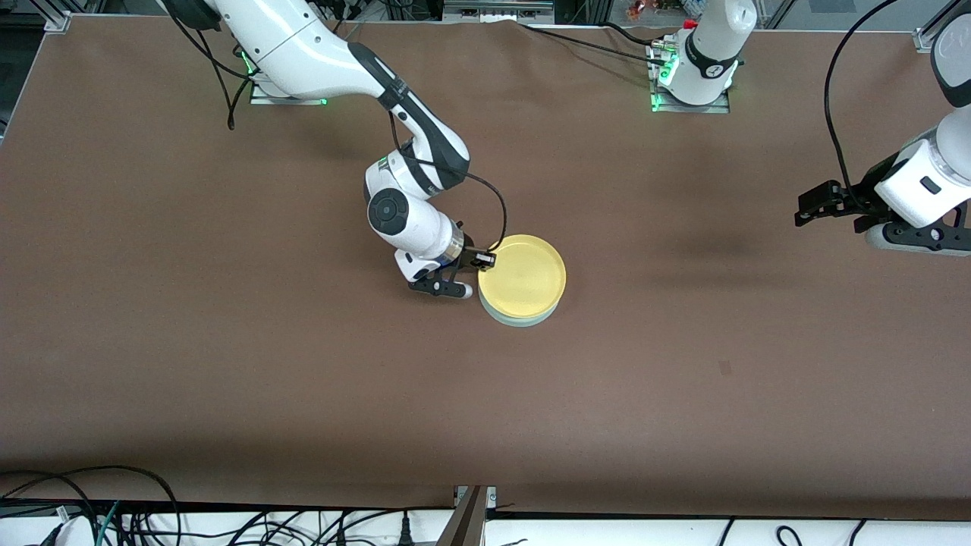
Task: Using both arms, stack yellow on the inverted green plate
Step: 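Lower the yellow plate onto the green plate and open the right gripper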
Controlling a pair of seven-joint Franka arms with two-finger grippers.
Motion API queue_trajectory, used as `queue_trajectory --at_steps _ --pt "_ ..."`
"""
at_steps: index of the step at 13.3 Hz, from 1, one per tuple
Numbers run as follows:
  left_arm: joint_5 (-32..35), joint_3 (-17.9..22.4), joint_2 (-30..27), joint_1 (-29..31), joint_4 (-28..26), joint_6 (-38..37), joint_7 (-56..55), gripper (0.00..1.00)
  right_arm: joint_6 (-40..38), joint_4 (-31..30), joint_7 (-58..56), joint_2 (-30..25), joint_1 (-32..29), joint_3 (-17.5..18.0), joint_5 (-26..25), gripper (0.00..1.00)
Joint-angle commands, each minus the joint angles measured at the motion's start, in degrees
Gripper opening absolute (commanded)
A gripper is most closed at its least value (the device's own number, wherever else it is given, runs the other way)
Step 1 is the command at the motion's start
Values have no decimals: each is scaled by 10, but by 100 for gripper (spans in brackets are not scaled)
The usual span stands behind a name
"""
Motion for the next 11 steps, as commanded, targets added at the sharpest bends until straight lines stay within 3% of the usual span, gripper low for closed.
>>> queue_trajectory --at_steps 1,2,4,7,11 --pt "-11 1 6 8 24 -6 17 100 2 -5 -2 -4 7 -7 -4 0" --pt "-4 -3 6 6 24 -7 12 100 2 -5 -1 -4 7 -6 -4 2" --pt "2 -3 31 5 39 -7 14 100 2 -1 16 -5 7 -6 -2 100" --pt "10 -4 34 5 41 -6 19 100 -13 7 23 -25 0 -13 -4 100" --pt "11 1 30 9 44 -7 18 100 -235 96 -26 -58 -2 -115 -59 100"
